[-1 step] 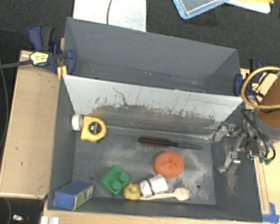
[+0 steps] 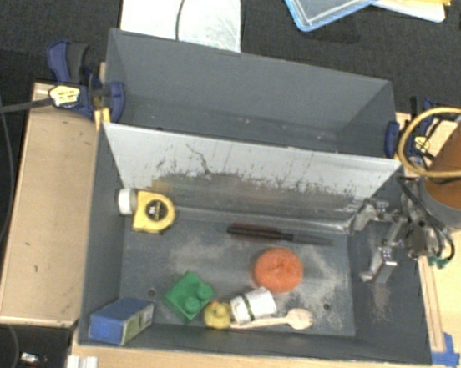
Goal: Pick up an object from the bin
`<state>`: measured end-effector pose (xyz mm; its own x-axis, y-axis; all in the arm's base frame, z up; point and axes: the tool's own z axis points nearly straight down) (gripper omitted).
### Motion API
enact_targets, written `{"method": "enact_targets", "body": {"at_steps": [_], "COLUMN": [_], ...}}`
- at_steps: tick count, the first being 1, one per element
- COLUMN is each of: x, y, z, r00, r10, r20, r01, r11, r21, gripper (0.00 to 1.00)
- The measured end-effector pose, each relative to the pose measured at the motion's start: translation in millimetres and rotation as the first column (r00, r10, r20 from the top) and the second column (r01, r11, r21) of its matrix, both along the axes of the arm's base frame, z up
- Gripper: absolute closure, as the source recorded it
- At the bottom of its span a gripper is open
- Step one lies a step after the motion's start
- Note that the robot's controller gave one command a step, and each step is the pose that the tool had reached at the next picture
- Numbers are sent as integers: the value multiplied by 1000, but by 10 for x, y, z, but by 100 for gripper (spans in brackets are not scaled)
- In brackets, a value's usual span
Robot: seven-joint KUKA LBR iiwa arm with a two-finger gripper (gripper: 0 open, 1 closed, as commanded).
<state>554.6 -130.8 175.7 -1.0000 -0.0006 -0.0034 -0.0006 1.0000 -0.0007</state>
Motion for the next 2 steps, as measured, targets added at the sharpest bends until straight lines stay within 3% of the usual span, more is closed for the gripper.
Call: {"method": "enact_targets", "body": {"at_steps": [1, 2], "x": [-125, 118], "y": [525, 752], "z": [-653, -521], "r00": [964, 849], "r10": [267, 529], "r20": [5, 2], "r01": [-267, -529], "r11": [964, 849], "r21": [-3, -4], "gripper": [0, 0]}}
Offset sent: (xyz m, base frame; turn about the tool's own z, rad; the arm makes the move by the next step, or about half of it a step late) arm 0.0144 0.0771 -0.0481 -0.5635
